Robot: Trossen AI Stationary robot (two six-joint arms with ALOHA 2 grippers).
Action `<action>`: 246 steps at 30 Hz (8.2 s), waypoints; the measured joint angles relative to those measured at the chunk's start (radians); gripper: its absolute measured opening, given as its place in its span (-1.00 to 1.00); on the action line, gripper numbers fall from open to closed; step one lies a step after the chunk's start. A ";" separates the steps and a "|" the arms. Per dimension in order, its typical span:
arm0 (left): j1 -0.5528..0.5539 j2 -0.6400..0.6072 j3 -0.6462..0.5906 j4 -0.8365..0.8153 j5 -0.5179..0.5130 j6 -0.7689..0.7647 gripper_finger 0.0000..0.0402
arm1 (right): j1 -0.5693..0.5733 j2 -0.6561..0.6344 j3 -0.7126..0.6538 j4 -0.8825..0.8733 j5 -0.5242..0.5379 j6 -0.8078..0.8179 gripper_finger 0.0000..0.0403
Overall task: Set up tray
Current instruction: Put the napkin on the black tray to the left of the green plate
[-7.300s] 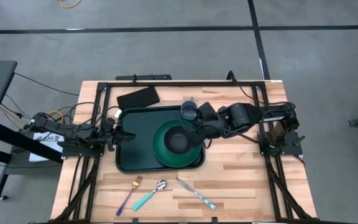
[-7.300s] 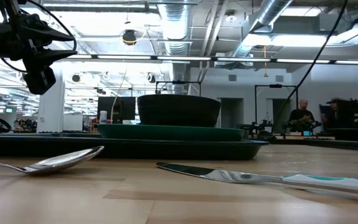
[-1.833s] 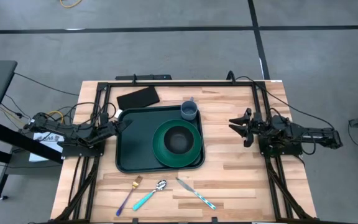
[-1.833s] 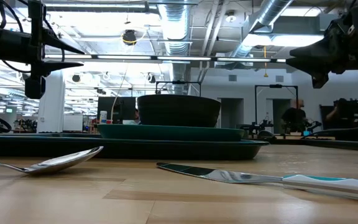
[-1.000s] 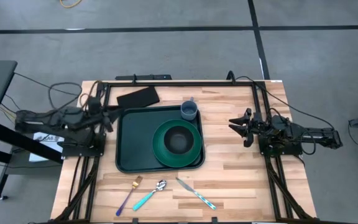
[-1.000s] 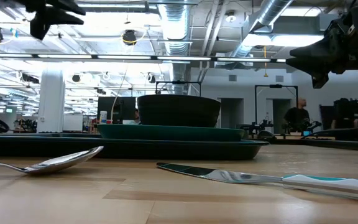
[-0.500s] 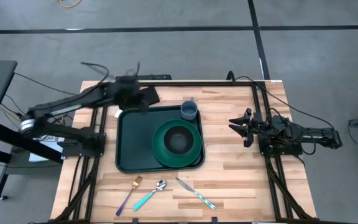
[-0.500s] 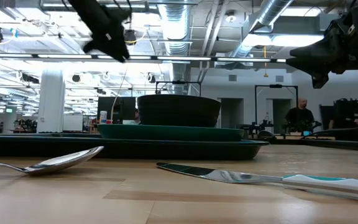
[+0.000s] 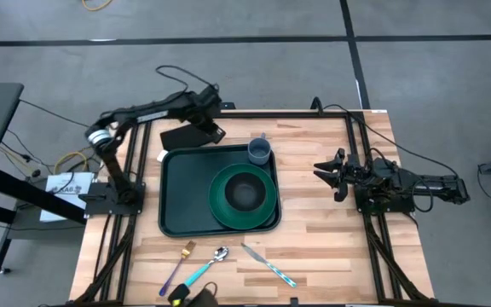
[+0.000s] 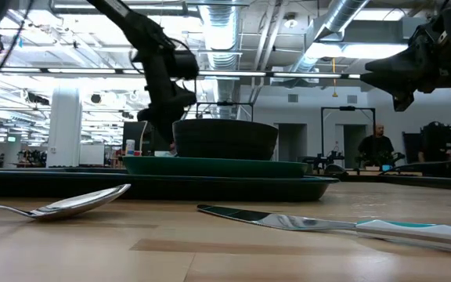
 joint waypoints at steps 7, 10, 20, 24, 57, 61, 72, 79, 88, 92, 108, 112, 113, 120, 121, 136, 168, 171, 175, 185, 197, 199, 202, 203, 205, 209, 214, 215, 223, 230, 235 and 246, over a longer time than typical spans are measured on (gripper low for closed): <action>-0.002 0.103 0.099 -0.107 -0.079 0.122 -0.51 | 0.000 0.000 0.000 0.000 0.000 0.000 -0.39; 0.000 0.112 0.092 -0.107 -0.079 0.165 -0.50 | 0.000 0.000 0.000 0.000 0.000 0.000 -0.39; 0.030 0.112 0.076 -0.039 -0.080 0.213 -0.20 | 0.000 0.000 0.000 0.000 0.000 0.000 -0.39; 0.043 0.115 0.076 -0.026 -0.052 0.213 -0.11 | 0.000 0.000 0.000 0.000 0.000 0.000 -0.39; 0.026 0.275 0.076 -0.009 -0.082 0.268 -0.52 | 0.000 0.000 0.000 0.000 -0.001 0.000 -0.39; 0.026 0.275 0.076 -0.016 -0.080 0.270 -0.76 | 0.000 0.000 0.000 0.000 -0.001 0.000 -0.39; 0.017 0.273 0.076 -0.131 -0.104 0.307 -0.97 | 0.000 0.000 0.000 0.000 0.000 0.000 -0.39; 0.016 0.253 0.087 -0.163 -0.121 0.290 -0.99 | 0.000 0.000 0.000 0.000 -0.001 0.000 -0.39; 0.012 0.129 0.097 -0.211 -0.082 0.267 -1.00 | 0.001 0.000 0.000 0.000 0.000 0.000 -0.39; -0.013 0.049 0.091 -0.247 -0.045 0.266 -1.00 | 0.001 0.000 0.000 0.000 -0.001 0.000 -0.39; -0.204 -0.234 -0.233 -0.299 -0.033 0.290 -1.00 | 0.001 0.000 0.000 0.000 0.000 0.000 -0.39; -0.224 -0.351 -0.330 -0.256 -0.030 0.263 -1.00 | 0.001 0.000 0.000 0.000 0.000 0.000 -0.39; -0.230 -0.381 -0.355 -0.250 -0.025 0.255 -1.00 | 0.001 0.000 0.000 0.000 0.000 0.000 -0.39; -0.304 -0.587 -0.555 -0.195 -0.001 0.233 -1.00 | 0.001 0.000 0.000 0.000 0.000 0.000 -0.39; -0.321 -0.609 -0.585 -0.185 0.011 0.231 -1.00 | 0.001 0.000 0.000 0.000 0.000 0.000 -0.39; -0.617 -0.569 -0.605 -0.157 0.124 0.299 -1.00 | 0.001 0.000 0.000 0.000 0.000 0.000 -0.39; -1.025 -0.280 -0.542 -0.188 -0.158 0.698 -1.00 | 0.001 0.000 0.000 0.000 0.000 0.000 -0.39; -1.034 -0.281 -0.524 -0.167 -0.151 0.689 -1.00 | 0.001 0.000 0.000 0.000 0.000 0.000 -0.39; -1.033 -0.282 -0.497 -0.128 -0.103 0.585 -1.00 | 0.001 0.000 0.000 0.000 -0.001 0.000 -0.39; -0.990 -0.282 -0.502 -0.061 -0.023 0.064 -1.00 | 0.001 0.000 0.000 0.000 -0.001 0.000 -0.39; -0.805 -0.282 -0.503 0.038 -0.061 -0.291 -1.00 | 0.001 0.000 0.000 0.000 -0.001 0.000 -0.39; -0.759 -0.282 -0.503 0.065 -0.055 -0.361 -1.00 | 0.001 0.000 0.000 0.000 -0.001 0.000 -0.39; -0.690 -0.282 -0.503 0.083 -0.053 -0.469 -1.00 | 0.001 0.000 0.000 0.000 -0.001 0.000 -0.39; -0.664 -0.282 -0.503 0.081 -0.058 -0.503 -1.00 | 0.001 0.000 0.000 0.000 0.000 0.000 -0.39; -0.612 -0.282 -0.503 0.075 -0.069 -0.567 -1.00 | 0.001 0.000 0.000 0.000 -0.001 0.000 -0.39; -0.509 -0.282 -0.503 0.075 -0.074 -0.663 -1.00 | 0.001 0.000 0.000 0.000 -0.001 0.000 -0.39; -0.389 -0.282 -0.503 0.045 -0.091 -0.755 -1.00 | 0.001 0.000 0.000 0.000 -0.001 0.000 -0.39; -0.368 -0.284 -0.503 0.033 -0.098 -0.768 -1.00 | 0.001 0.000 0.000 0.000 -0.001 0.000 -0.39; -0.246 -0.302 -0.504 -0.026 -0.159 -0.986 -1.00 | 0.001 0.000 0.000 0.000 -0.001 0.000 -0.39; -0.204 -0.303 -0.504 0.086 -0.168 -1.254 -1.00 | 0.001 0.000 0.000 0.000 -0.001 0.000 -0.39; -0.209 -0.298 -0.493 0.171 -0.146 -1.201 -1.00 | 0.001 0.000 0.000 0.000 0.000 0.000 -0.39; -0.253 -0.298 -0.464 0.147 -0.153 -1.291 -1.00 | 0.001 0.000 0.000 0.000 -0.001 0.000 -0.39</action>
